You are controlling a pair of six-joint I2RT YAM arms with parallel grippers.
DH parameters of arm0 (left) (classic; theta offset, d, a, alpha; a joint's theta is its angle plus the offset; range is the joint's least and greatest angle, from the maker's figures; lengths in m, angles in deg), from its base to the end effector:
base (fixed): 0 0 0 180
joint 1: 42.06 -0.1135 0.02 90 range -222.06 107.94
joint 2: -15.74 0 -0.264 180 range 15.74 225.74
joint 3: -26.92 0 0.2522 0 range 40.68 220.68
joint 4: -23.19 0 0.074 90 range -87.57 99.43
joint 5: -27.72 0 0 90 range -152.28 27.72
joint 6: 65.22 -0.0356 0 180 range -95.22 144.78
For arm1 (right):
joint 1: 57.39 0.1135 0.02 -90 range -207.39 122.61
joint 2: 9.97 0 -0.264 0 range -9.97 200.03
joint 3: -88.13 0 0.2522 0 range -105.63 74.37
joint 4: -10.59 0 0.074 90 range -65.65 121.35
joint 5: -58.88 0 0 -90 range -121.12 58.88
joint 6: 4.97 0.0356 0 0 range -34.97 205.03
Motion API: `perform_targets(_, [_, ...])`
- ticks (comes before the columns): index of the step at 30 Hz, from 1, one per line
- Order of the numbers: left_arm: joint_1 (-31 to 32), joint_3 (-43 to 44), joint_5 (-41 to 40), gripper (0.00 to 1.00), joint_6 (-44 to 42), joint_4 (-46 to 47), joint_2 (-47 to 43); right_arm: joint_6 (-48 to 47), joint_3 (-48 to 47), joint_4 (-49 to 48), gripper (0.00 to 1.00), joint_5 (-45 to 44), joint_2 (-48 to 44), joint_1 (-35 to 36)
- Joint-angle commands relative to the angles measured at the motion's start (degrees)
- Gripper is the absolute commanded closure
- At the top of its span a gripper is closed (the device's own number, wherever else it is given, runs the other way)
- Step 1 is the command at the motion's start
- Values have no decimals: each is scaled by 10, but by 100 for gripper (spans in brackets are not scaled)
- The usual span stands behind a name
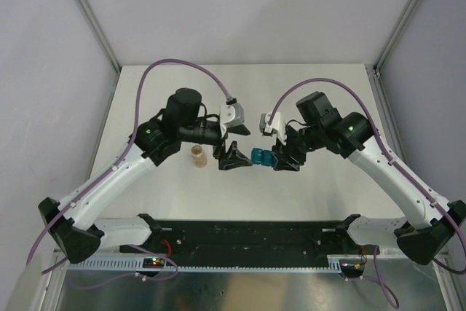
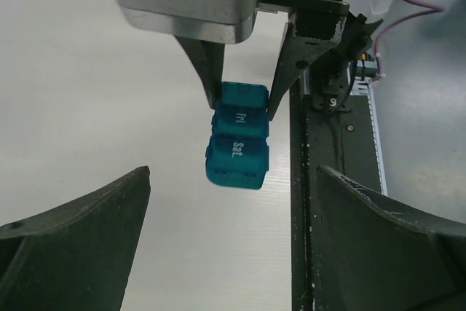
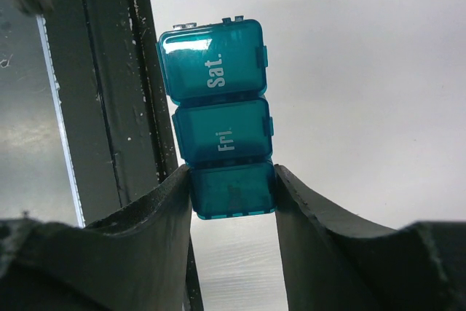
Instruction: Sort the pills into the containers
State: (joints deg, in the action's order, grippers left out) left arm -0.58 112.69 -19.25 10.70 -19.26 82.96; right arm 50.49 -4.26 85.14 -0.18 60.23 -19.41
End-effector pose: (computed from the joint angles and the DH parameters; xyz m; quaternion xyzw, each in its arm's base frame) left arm 0.1700 -0.1827 0.3966 0.5404 0.5967 -0.4188 0.4201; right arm 0.1684 0.1547 0.3744 -0.6089 0.6847 0.2617 0.3032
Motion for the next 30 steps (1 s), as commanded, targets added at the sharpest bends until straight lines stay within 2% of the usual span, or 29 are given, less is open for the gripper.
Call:
perform_targets(1, [21, 33, 33, 2, -33, -4, 23, -5, -34, 8, 100, 14, -16, 6])
perform_targets(5, [35, 31, 28, 2, -49, -4, 37, -2, -43, 10, 100, 27, -17, 7])
perform_targets(11, [47, 33, 29, 12, -47, -3, 56, 0, -46, 10, 100, 31, -15, 7])
perform_targets(21, [56, 41, 12, 43, -41, -3, 64, 3, -39, 11, 100, 29, -11, 3])
perform_targets(27, [60, 36, 0, 66, -45, -2, 56, 6, -34, 12, 100, 43, -4, -3])
perform_targets(30, [67, 33, -15, 74, -55, -2, 52, 8, -34, 13, 100, 55, 2, -6])
